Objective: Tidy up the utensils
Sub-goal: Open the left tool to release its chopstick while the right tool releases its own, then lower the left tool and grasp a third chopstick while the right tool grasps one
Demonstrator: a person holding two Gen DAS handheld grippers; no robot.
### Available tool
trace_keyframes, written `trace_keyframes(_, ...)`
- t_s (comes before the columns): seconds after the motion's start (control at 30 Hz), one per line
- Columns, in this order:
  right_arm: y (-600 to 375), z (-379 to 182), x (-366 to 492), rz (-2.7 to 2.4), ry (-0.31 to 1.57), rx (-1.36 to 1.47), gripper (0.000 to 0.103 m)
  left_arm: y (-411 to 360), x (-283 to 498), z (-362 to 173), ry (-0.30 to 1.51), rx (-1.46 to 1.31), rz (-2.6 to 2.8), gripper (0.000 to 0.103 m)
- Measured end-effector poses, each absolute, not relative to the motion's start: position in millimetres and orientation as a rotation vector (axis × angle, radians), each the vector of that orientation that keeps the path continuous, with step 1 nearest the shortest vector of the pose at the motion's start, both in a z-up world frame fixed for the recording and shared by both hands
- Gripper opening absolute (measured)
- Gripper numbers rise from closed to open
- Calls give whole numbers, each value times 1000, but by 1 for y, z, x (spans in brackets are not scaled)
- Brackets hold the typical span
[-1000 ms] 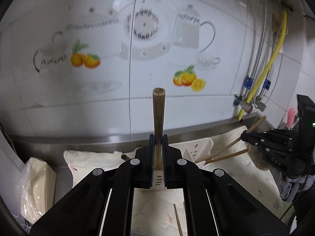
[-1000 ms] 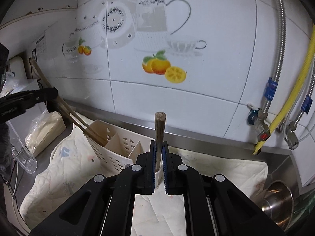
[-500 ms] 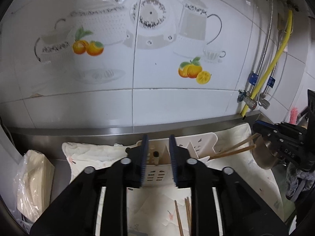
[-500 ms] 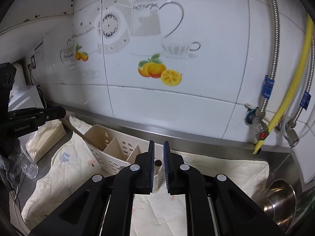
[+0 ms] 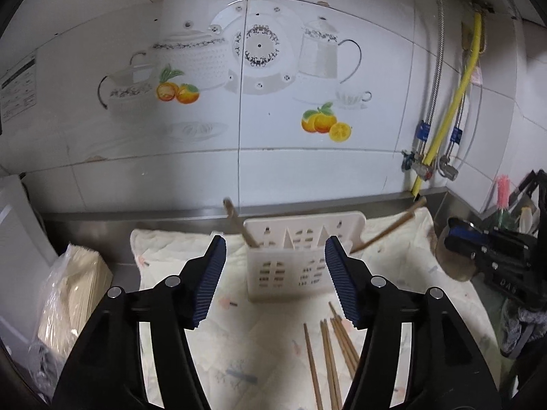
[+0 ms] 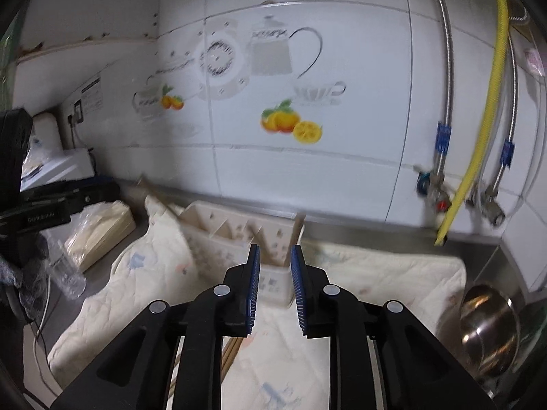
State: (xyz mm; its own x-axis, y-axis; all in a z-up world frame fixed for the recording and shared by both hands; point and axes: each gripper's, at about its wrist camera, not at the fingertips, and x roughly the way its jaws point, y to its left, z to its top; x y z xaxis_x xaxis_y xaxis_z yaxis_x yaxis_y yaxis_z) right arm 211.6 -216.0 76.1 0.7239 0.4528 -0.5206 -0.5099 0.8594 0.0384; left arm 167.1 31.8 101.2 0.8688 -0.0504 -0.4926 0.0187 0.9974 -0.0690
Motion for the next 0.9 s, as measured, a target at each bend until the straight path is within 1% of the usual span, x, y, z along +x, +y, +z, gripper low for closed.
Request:
trace_keyframes(0.07, -214, 63, 202, 542, 567, -109, 19, 32, 158, 94, 519, -65, -28, 64)
trace_keyframes(0.23, -211, 24, 178, 553, 628, -109, 19, 35, 137, 73, 538, -100, -6, 68)
trace_keyframes(0.33, -208, 2, 165, 559, 663, -105, 19, 35, 124, 60, 549, -102, 13, 74)
trace_keyframes(0.5, -204, -25, 148, 569, 714, -79, 19, 34, 112, 42, 571, -118, 29, 75)
trace_keyframes(0.77, -194, -70, 131, 572, 798, -57, 19, 35, 102, 19, 611, -150, 52, 84)
trace_keyframes(0.9, -192, -82, 130, 577, 832, -27, 19, 37, 98, 10, 626, -162, 69, 84)
